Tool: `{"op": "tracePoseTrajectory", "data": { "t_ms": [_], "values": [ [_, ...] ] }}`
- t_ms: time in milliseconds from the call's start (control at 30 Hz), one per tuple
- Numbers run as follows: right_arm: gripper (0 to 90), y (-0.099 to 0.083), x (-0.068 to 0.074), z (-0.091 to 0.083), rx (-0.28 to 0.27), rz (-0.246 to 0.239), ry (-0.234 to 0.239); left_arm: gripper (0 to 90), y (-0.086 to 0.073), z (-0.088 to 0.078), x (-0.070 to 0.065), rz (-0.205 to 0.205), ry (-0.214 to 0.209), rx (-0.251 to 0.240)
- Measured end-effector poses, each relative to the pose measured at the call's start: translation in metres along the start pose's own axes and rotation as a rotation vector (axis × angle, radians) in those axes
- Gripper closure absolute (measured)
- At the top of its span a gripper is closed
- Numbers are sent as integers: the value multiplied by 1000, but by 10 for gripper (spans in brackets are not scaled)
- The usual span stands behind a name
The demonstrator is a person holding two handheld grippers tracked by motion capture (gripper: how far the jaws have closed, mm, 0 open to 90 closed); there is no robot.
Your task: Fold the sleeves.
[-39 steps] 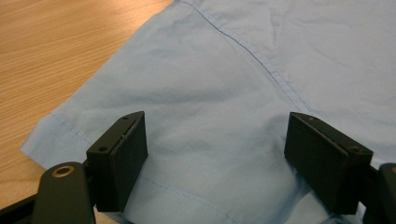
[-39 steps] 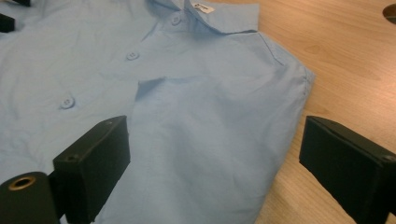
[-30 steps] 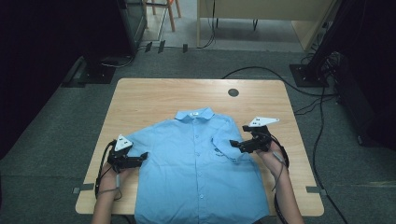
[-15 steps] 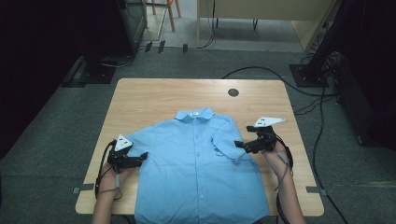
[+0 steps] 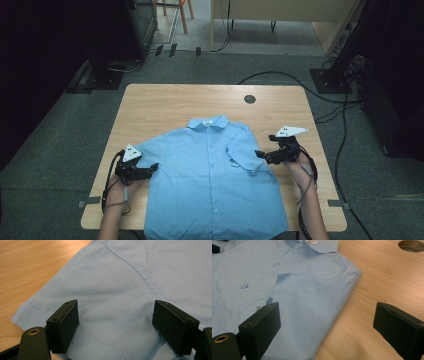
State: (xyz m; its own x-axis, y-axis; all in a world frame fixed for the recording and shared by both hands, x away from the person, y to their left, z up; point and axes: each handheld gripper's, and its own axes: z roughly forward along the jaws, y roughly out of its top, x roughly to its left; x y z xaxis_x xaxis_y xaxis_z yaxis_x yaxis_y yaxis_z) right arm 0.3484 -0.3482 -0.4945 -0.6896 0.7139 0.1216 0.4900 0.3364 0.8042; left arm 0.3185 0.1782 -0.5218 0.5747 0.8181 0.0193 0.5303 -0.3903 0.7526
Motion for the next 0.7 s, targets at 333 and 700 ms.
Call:
{"op": "tracePoseTrajectory", "data": {
  "t_ms": [333,700],
  "values": [
    [72,-5,-5,0,22,1,-21,212,0,0,0,0,0,0],
    [72,-13,-12,-1,47,-3,-27,212,0,0,0,0,0,0]
  ]
}}
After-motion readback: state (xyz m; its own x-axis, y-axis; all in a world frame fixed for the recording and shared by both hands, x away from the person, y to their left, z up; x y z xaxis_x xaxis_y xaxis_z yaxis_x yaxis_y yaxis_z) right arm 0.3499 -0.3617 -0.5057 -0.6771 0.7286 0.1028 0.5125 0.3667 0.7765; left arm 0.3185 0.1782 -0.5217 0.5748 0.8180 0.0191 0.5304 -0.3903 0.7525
